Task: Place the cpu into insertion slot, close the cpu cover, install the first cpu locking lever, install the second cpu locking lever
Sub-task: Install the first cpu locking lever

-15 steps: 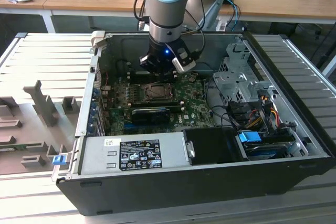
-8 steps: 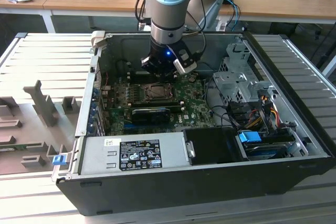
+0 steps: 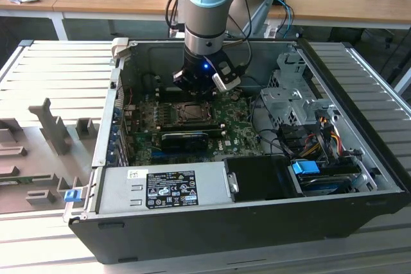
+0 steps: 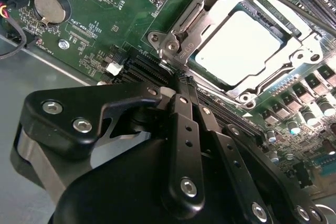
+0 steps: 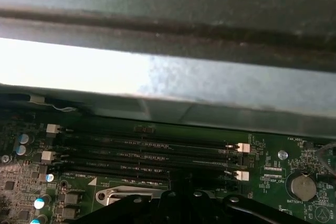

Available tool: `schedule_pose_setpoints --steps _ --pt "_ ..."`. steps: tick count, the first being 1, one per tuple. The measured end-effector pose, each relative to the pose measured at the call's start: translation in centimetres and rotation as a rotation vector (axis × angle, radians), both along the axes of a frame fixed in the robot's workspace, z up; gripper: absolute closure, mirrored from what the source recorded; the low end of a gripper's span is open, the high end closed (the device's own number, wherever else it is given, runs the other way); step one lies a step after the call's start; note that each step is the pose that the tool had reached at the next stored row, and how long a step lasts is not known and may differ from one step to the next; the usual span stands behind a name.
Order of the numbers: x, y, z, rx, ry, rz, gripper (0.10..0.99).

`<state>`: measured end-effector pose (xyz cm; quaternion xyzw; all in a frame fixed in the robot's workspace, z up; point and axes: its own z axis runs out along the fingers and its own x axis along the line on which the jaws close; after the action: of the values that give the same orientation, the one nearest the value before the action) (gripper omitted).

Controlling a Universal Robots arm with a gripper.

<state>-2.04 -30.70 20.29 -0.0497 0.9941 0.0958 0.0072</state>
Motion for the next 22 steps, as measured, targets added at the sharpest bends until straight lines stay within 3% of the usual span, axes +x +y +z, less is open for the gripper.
schedule_pose_setpoints --steps 5,9,14,22 --pt "0.04 0.12 -0.23 -0.02 0.0 0.0 0.98" --pt "0.06 0.16 -0.15 -0.02 -0.0003 0.0 0.98" --pt "0.06 0.11 0.95 -0.02 -0.0001 0.0 0.98" --pt "0.06 -0.44 0.96 -0.02 0.0 0.0 0.98"
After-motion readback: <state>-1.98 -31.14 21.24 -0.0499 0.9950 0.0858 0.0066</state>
